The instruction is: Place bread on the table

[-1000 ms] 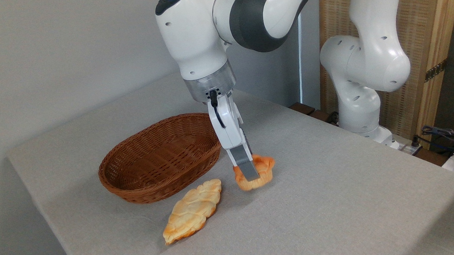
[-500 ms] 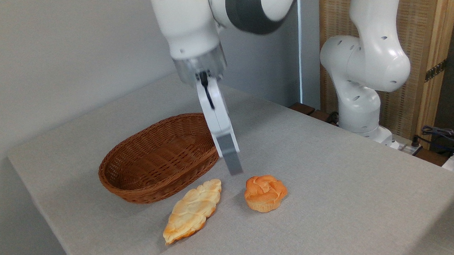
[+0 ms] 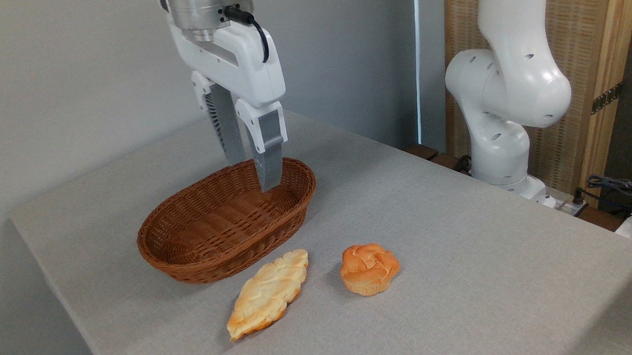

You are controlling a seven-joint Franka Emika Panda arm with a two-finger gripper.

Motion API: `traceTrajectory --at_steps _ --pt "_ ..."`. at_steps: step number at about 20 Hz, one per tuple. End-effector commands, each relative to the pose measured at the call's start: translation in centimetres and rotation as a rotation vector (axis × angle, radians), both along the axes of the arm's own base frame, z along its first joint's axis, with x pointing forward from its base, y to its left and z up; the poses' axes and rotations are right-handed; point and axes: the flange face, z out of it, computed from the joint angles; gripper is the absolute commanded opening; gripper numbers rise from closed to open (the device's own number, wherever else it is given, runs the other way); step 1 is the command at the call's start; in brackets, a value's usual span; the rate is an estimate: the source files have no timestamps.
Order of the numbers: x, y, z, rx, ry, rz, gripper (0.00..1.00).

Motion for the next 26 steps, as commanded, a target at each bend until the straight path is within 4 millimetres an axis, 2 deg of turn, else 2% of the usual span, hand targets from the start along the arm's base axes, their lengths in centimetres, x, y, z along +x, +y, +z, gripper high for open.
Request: traceTrajectory --at_steps 1,3,8,26 --pt "0.9 -1.1 0.1 -0.020 0.013 0.063 1.00" --pt "1.3 -2.5 0.1 -0.014 -0.010 0.123 1.00" --pt "1.1 -4.5 -0.5 -0.007 -0.005 0.082 1.00" --pt "0.9 -3.4 -1.3 0.038 0.027 0.049 1.00"
